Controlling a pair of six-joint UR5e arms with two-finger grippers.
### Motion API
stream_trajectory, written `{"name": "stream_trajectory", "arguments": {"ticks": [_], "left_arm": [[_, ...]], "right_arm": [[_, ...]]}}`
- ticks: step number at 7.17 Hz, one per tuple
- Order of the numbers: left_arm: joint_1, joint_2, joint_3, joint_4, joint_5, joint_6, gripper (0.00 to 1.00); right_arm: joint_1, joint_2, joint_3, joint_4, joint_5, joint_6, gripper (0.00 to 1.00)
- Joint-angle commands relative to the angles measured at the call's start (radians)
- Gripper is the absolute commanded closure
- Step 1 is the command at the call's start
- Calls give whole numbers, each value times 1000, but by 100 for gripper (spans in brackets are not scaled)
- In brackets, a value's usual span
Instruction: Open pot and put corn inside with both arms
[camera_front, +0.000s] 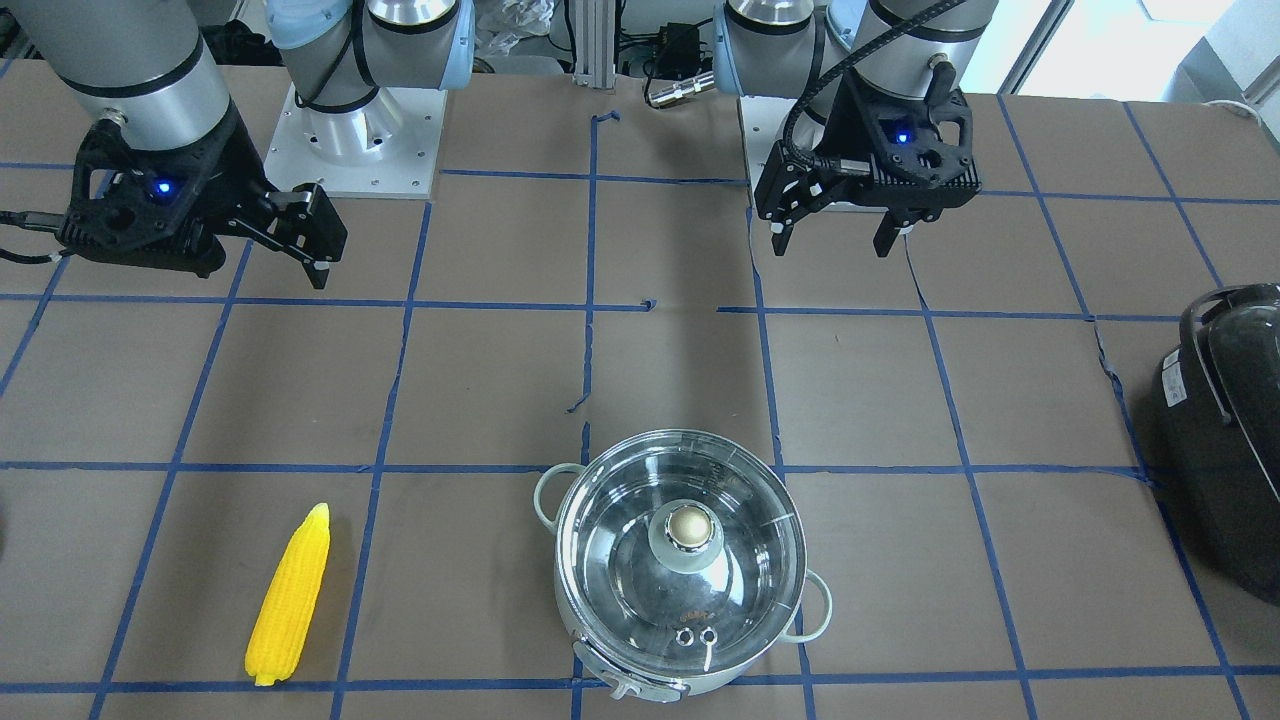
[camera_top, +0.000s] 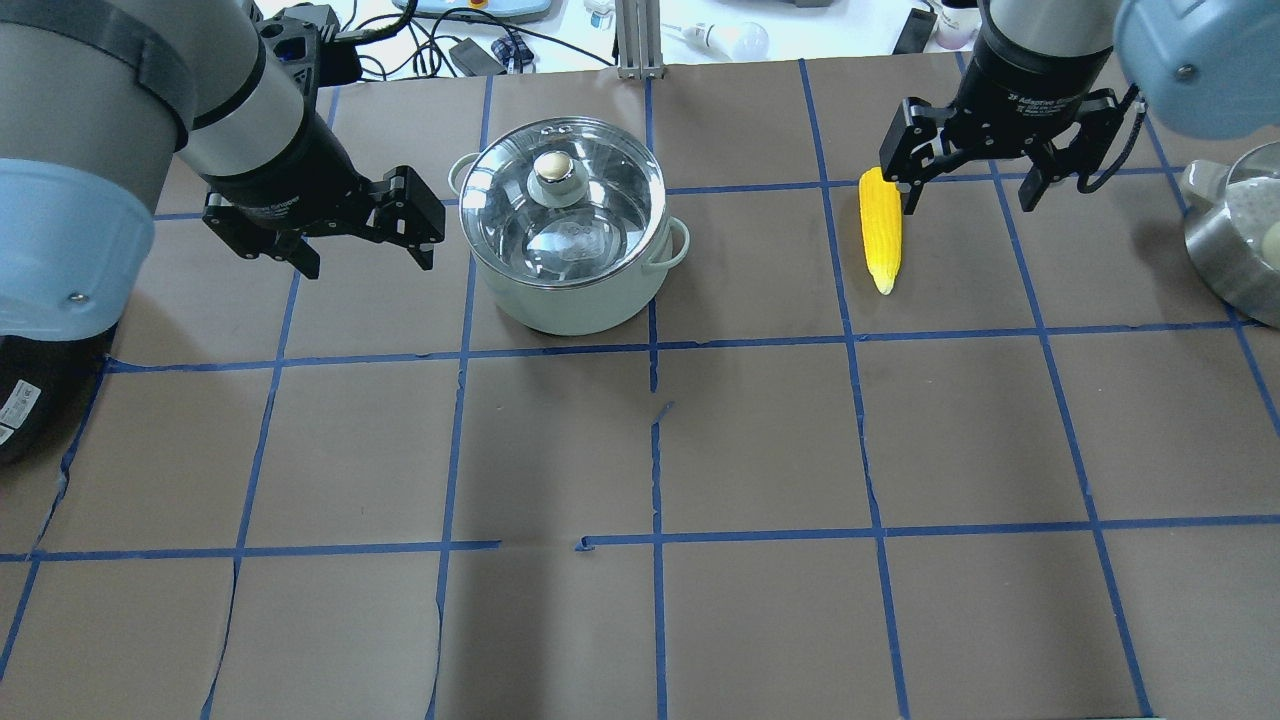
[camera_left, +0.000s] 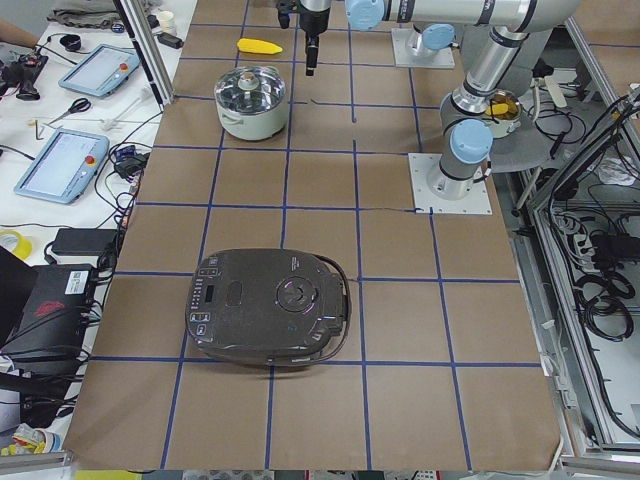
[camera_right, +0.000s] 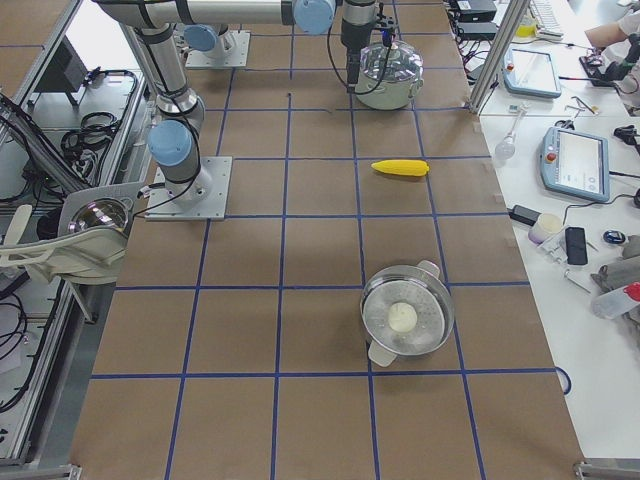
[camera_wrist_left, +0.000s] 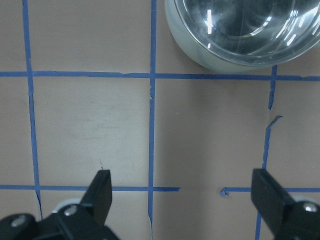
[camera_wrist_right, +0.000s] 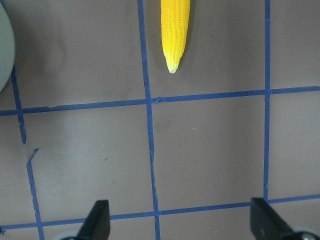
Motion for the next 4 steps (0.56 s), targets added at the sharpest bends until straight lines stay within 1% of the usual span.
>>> {"name": "stream_trajectory", "arguments": {"ticks": [1,2,4], "left_arm": [[0,0,0,0,0,0,0],[0,0,0,0,0,0,0],[0,0,0,0,-1,0,0]], "right_arm": [[-16,-4,-1,-18,7,-11,0],[-11,-8,-15,-17,4,-10,0],[-7,-27,-13,-6,15,-8,0]]}}
